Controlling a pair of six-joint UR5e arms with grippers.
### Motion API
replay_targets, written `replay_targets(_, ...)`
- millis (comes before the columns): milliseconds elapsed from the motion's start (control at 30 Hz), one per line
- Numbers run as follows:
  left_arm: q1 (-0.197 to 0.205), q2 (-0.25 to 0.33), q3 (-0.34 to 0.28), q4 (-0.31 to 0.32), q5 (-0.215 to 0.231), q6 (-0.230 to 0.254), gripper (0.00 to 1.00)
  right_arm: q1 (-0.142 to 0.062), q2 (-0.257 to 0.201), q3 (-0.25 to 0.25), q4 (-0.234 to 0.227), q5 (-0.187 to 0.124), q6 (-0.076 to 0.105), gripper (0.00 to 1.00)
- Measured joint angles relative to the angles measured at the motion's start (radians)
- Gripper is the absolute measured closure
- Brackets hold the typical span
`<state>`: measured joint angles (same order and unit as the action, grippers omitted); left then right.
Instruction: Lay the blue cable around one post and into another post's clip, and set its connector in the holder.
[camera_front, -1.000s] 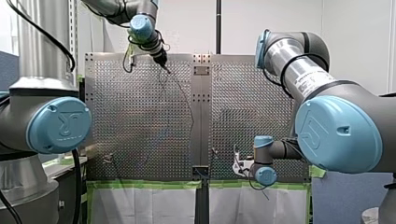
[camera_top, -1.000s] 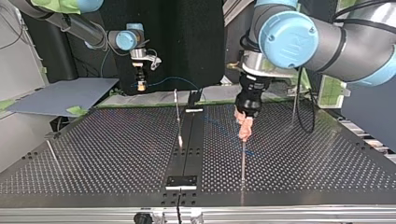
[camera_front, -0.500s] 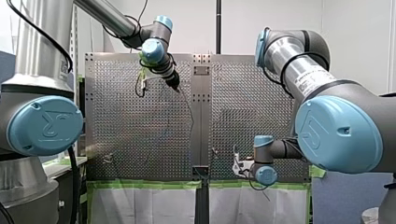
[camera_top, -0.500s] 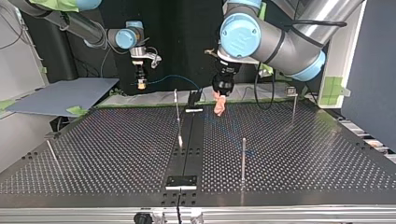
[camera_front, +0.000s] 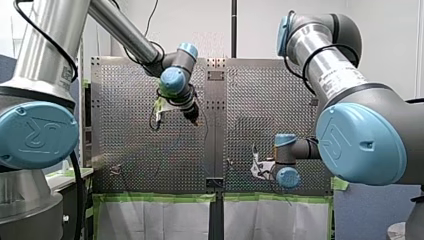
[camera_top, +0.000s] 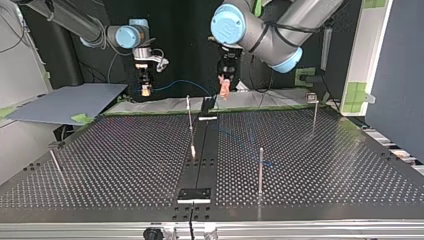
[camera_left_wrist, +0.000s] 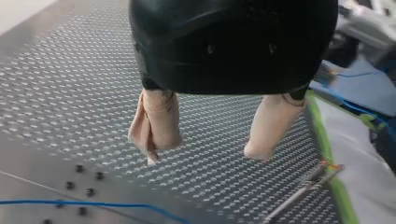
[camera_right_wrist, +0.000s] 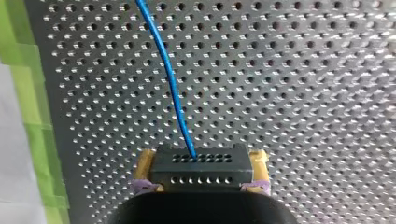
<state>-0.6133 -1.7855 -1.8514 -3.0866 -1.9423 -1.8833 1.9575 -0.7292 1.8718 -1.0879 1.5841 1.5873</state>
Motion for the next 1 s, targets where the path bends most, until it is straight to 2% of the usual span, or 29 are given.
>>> replay_targets(300, -0.077, -0.077, -0.077, 0.077, -0.025, 0.008, 0.00, 0.000, -0.076, 0.019, 0.020, 0.002, 0.001, 1.00)
replay_targets(500, -0.126, -0.126, -0.126, 0.126, -0.002, -0.018, 0.00, 0.006, -0.117, 0.023, 0.020, 0.000, 0.002, 1.00)
replay_targets(667, -0.168, -0.168, -0.168, 0.168, 0.025, -0.044, 0.00, 0.015, -0.123, 0.023, 0.020, -0.002, 0.000, 1.00)
replay_targets(1000, -0.244, -0.244, -0.244, 0.244, 0.021, -0.070, 0.00, 0.040, -0.123, 0.024, 0.020, -0.003, -0.002, 1.00)
